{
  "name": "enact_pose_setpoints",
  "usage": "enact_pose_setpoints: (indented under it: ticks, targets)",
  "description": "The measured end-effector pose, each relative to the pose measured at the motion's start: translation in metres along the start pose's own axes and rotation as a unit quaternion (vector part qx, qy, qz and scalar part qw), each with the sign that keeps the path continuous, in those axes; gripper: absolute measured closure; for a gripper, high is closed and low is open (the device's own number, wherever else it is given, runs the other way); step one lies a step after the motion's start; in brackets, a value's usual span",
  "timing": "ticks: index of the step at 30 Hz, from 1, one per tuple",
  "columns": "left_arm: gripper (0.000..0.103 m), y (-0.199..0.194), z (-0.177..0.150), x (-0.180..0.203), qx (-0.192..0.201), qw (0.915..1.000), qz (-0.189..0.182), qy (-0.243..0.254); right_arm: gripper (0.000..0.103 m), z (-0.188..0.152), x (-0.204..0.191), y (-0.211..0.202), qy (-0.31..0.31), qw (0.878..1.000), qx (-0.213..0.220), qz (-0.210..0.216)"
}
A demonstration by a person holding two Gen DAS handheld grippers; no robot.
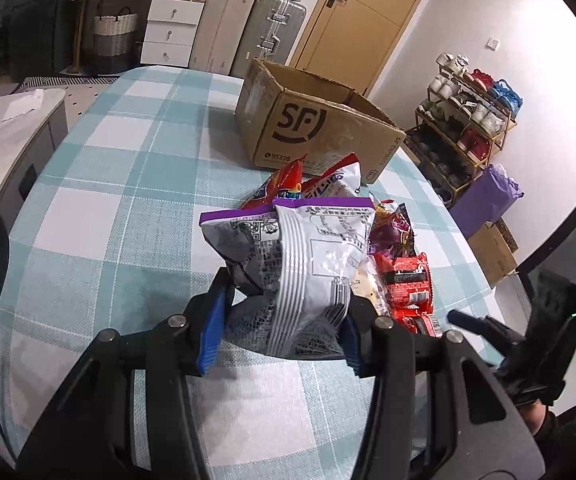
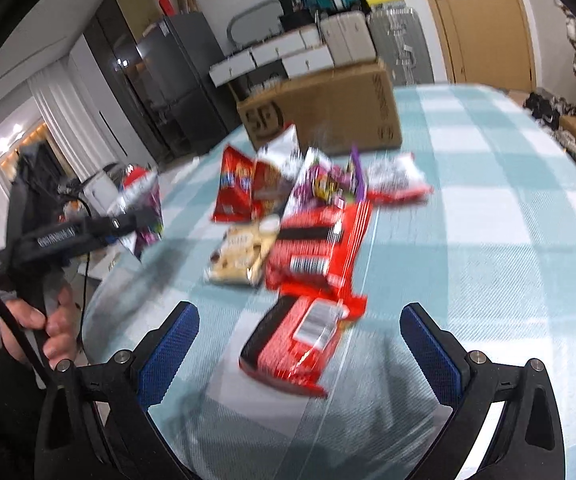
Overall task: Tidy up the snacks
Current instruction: 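Grasp the silver-purple chip bag with the left tool while the right tool grasps a red wafer bar, then carry the chip bag and red wafer bar toward the SF box with both tools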
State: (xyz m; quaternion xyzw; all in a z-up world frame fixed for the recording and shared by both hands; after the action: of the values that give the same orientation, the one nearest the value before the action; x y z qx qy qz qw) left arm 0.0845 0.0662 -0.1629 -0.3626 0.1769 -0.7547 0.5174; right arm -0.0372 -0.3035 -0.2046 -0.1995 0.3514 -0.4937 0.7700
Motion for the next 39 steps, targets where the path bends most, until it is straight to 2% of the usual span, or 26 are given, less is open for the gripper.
enact_pose_setpoints:
  ticks: [3, 8, 12, 14, 16, 20, 21, 22, 23, 25, 39]
  targets:
    - [0.057, -0.002, -0.002, 0.001, 0.001, 1.0000, 0.001, 0.001, 0.000, -0.006, 0.000, 0.012, 0.001, 1.000, -0.025, -0.006]
    - [0.057, -0.006, -0.006, 0.000, -0.003, 1.0000, 0.000, -0.002, 0.000, -0.006, -0.008, 0.021, -0.011, 0.999, -0.029, -0.010]
    - [0.057, -0.006, -0.009, -0.001, -0.005, 1.0000, 0.003, -0.004, 0.003, -0.009, -0.009, 0.029, -0.030, 0.998, -0.038, -0.048]
    - [0.057, -0.007, -0.008, -0.001, -0.004, 1.0000, 0.004, -0.005, 0.008, -0.010, -0.012, 0.032, -0.037, 0.997, -0.039, -0.052]
    - [0.057, -0.007, -0.008, 0.000, -0.004, 1.0000, 0.002, -0.006, 0.018, -0.010, -0.015, 0.034, -0.051, 0.996, -0.039, -0.060]
    - [0.057, -0.005, -0.010, 0.001, -0.007, 1.0000, 0.001, -0.006, 0.023, -0.011, -0.015, 0.036, -0.061, 0.994, -0.041, -0.077]
    - [0.057, -0.004, -0.011, 0.001, -0.009, 0.9999, 0.000, -0.006, 0.030, -0.012, -0.015, 0.035, -0.061, 0.994, -0.042, -0.079]
    - [0.057, -0.004, -0.011, 0.001, -0.010, 0.9999, -0.001, -0.006, 0.044, -0.011, -0.014, 0.035, -0.065, 0.994, -0.043, -0.083]
    - [0.057, -0.003, -0.011, 0.001, -0.010, 0.9999, -0.002, -0.007, 0.051, -0.011, -0.013, 0.034, -0.068, 0.993, -0.043, -0.084]
    - [0.057, -0.004, -0.012, 0.002, -0.010, 0.9999, -0.002, -0.007, 0.057, -0.011, -0.010, 0.031, -0.064, 0.994, -0.043, -0.076]
    - [0.057, -0.004, -0.013, 0.008, -0.011, 0.9999, -0.006, -0.001, 0.058, -0.005, -0.002, 0.011, -0.047, 0.997, -0.008, -0.056]
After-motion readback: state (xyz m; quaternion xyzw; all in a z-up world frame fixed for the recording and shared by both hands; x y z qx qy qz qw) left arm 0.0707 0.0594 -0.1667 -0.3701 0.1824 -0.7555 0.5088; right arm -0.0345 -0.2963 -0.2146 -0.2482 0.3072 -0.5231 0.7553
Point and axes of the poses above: each gripper's, at about its wrist camera, not at the fingertips, and y roughly the way its jaws point, x to its right, z to its top, the point moved 7 cm from there along y, roughly the way its jaws point, and after that the axes turned 3 degrees about x, right-handed, at the moved point
